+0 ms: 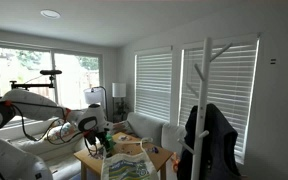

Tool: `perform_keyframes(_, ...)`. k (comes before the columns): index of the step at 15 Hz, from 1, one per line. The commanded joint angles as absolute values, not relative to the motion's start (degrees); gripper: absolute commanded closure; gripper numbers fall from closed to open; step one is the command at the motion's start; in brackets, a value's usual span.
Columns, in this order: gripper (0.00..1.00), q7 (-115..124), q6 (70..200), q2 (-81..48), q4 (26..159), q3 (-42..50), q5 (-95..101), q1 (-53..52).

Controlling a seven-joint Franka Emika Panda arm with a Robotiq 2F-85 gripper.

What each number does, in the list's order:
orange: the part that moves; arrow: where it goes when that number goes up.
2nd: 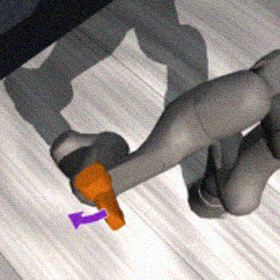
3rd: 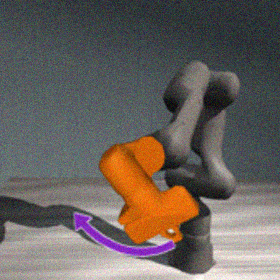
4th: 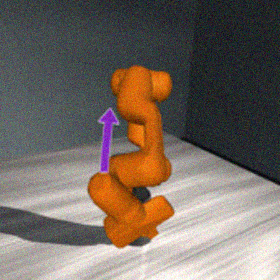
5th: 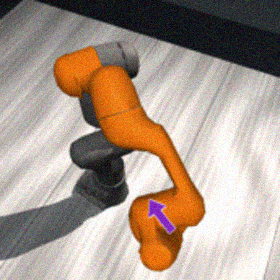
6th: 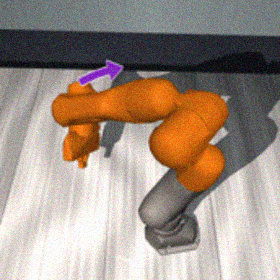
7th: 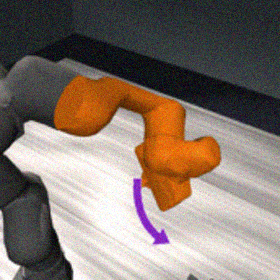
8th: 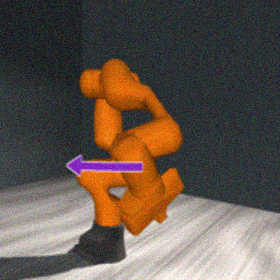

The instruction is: Put the remote on the table's top left corner

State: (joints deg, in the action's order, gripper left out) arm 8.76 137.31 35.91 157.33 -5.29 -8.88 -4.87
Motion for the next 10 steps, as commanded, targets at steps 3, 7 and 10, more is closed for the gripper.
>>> perform_keyframes(3, 0.0, 8.8, 137.1, 35.9, 157.2, -5.2, -8.8, -4.9)
perform_keyframes(7, 0.0, 8.8, 137.1, 35.9, 157.2, -5.2, -8.8, -4.9)
perform_keyframes(10, 0.0, 8.5, 134.8, 35.8, 156.9, -5.7, -8.6, -5.6)
